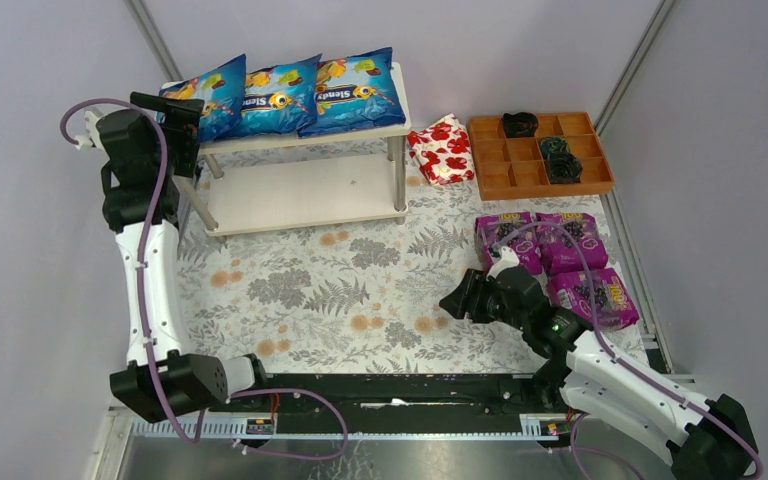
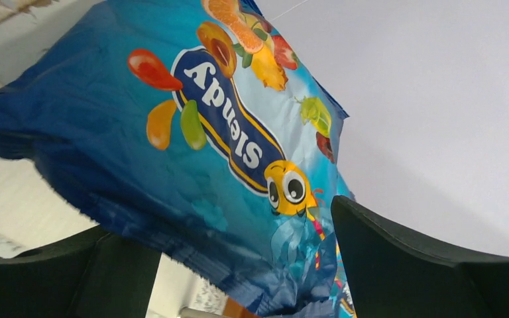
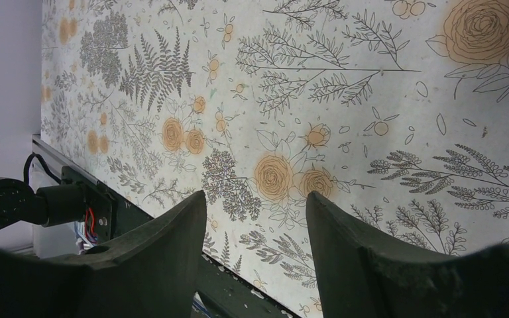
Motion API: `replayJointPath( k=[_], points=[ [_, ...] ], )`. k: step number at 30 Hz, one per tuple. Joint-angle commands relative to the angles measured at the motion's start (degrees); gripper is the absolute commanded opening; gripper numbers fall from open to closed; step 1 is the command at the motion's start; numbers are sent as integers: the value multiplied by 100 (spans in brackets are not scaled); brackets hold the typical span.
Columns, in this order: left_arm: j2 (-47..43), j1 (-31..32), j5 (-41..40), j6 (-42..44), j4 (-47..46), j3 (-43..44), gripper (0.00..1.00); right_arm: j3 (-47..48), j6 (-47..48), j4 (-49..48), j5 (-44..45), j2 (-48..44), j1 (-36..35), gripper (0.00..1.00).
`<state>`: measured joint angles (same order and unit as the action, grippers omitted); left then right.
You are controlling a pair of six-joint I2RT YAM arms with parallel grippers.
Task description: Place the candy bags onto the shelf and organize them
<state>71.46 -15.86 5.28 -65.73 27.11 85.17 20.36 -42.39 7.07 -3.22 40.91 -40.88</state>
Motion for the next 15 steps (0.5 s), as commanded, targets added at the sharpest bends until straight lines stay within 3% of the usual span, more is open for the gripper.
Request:
replayJointPath(
  k=[1,7,11,15],
  points=[
    [-301,-58,-233,861,194,154,92,-15,-6,-258,-91,23,-16,63],
    [-255,-58,-124,1035,84,165,80,-59,-22,-373,-127,107,-16,63],
    [-118,-67,-104,1076,-51,205,53,-68,-46,-423,-169,150,-17,63],
    [140,-75,-144,1295,-88,465,45,-90,-55,-413,-156,105,-16,63]
  ],
)
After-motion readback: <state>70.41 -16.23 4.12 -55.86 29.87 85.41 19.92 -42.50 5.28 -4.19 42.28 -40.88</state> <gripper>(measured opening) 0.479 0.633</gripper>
